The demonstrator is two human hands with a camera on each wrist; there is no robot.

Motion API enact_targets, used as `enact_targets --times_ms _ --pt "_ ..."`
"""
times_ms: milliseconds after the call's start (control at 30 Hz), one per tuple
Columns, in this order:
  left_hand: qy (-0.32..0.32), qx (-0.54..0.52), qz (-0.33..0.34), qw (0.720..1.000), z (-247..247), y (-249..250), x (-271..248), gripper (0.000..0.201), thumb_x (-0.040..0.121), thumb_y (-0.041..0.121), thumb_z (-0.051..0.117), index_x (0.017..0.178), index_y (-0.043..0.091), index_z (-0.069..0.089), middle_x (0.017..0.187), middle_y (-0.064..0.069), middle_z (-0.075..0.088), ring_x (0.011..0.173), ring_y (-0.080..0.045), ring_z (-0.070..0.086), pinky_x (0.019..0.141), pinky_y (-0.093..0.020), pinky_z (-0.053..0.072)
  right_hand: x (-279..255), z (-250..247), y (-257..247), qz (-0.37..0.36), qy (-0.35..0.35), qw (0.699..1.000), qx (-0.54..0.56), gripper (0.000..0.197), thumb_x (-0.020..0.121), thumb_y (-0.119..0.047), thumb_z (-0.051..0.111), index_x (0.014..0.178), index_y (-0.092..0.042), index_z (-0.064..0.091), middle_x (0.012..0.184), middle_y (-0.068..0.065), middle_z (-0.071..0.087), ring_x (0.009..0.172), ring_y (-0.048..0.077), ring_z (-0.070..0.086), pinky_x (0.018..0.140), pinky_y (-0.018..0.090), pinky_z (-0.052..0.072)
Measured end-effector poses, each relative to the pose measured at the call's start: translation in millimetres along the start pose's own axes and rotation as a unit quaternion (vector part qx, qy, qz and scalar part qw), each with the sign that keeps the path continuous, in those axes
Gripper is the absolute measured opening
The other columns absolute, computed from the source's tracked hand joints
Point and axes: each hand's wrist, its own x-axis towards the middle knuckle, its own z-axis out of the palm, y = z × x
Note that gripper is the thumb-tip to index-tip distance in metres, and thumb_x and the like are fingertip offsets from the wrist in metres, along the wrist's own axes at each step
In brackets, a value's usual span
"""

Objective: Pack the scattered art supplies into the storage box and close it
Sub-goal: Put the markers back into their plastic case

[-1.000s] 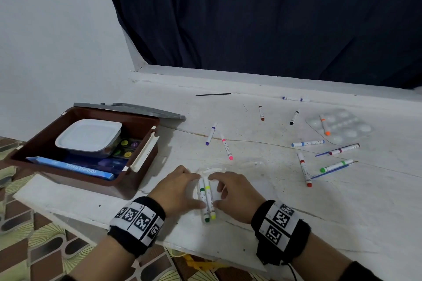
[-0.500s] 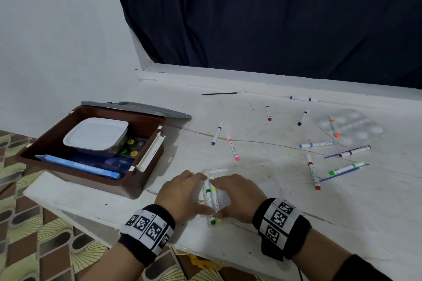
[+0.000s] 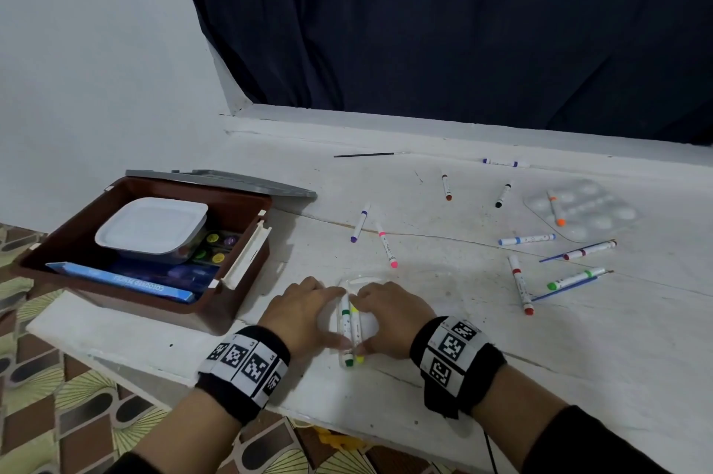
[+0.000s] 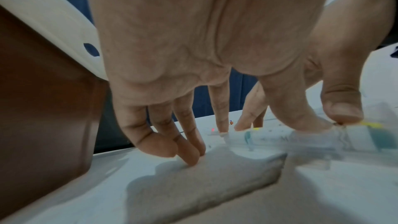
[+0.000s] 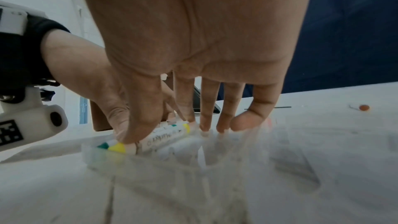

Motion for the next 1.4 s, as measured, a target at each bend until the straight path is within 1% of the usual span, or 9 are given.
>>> enact_targets --times_ms 200,367,467,667,1000,1100,1233,1300,1400 --pt "-0.007 -0.016 0.018 1.0 -10 4 2 0.073 0.077 0.053 0.075 0.142 0.041 0.043 0.131 0.005 0.044 0.126 -0.018 0.042 0.107 -0.038 0.039 -15 -5 14 0.008 0.12 0.981 0.149 0.039 0.09 -0.026 0.064 0.129 -0.018 0.059 0.131 -0.002 0.058 0.118 0.015 0.053 0.103 0.032 0.041" --pt "0.121 -0.147 0.064 0.98 -29 12 32 0.032 0.093 0.028 0.064 0.124 0.035 0.06 0.116 0.002 0.054 0.108 -0.012 0.053 0.097 -0.025 0.042 -7 -23 41 0.033 0.253 0.959 0.124 0.02 0.093 -0.029 0.055 0.11 -0.025 0.064 0.106 -0.008 0.06 0.098 0.013 0.058 0.086 0.027 0.045" --pt "0.152 -0.14 0.047 0.977 -41 21 65 0.025 0.095 0.027 0.059 0.12 0.03 0.062 0.117 -0.002 0.054 0.109 -0.017 0.056 0.097 -0.028 0.044 7 -33 56 0.052 0.247 0.964 0.083 0.022 0.095 -0.03 0.05 0.113 -0.024 0.062 0.113 -0.006 0.059 0.108 0.016 0.054 0.091 0.032 0.043" --pt "0.079 -0.019 0.007 0.997 -47 29 126 0.038 0.091 0.034 0.048 0.128 0.035 0.056 0.13 -0.005 0.049 0.122 -0.027 0.052 0.106 -0.043 0.042 38 -41 66 0.078 0.137 0.987 -0.023 0.032 0.1 -0.034 0.038 0.131 -0.029 0.05 0.135 -0.001 0.048 0.125 0.023 0.044 0.097 0.043 0.038" --pt "0.026 0.112 0.007 0.993 -48 34 160 0.029 0.092 0.022 0.048 0.109 0.02 0.071 0.113 -0.004 0.068 0.109 -0.026 0.064 0.093 -0.036 0.052 68 -43 64 0.081 0.026 0.984 -0.154 0.037 0.102 -0.033 0.034 0.129 -0.017 0.055 0.138 0.008 0.044 0.126 0.03 0.043 0.1 0.048 0.037" --pt "0.033 0.088 -0.018 0.995 -53 26 159 0.024 0.089 0.02 0.054 0.104 0.02 0.074 0.109 -0.008 0.069 0.102 -0.028 0.066 0.091 -0.032 0.054 69 -48 65 0.101 0.051 0.984 -0.134 0.034 0.1 -0.026 0.043 0.125 -0.007 0.054 0.13 0.011 0.049 0.121 0.031 0.047 0.098 0.044 0.042" --pt "0.055 -0.007 -0.034 0.998 -51 14 146 0.016 0.076 0.015 0.062 0.073 0.029 0.067 0.098 0.001 0.071 0.089 -0.018 0.068 0.083 -0.023 0.055 65 -54 71 0.123 0.086 0.984 -0.096 0.028 0.092 -0.002 0.048 0.118 -0.003 0.057 0.123 0.016 0.056 0.114 0.032 0.055 0.094 0.038 0.047" --pt "0.082 -0.076 -0.032 0.993 -53 11 136 0.02 0.073 0.016 0.065 0.085 0.031 0.061 0.094 0.005 0.07 0.084 -0.014 0.067 0.073 -0.022 0.053 62 -56 73 0.126 0.103 0.982 -0.095 0.029 0.089 0.003 0.047 0.115 -0.004 0.058 0.12 0.016 0.057 0.112 0.032 0.058 0.092 0.037 0.047" --pt "0.097 -0.231 -0.019 0.968 -58 12 120 0.061 0.075 0.002 0.069 0.116 0.037 0.04 0.087 -0.003 0.067 0.075 -0.018 0.067 0.058 -0.025 0.054 53 -59 73 0.121 0.139 0.98 -0.079 0.027 0.087 0.003 0.047 0.109 -0.006 0.06 0.116 0.014 0.057 0.107 0.032 0.058 0.085 0.034 0.046"
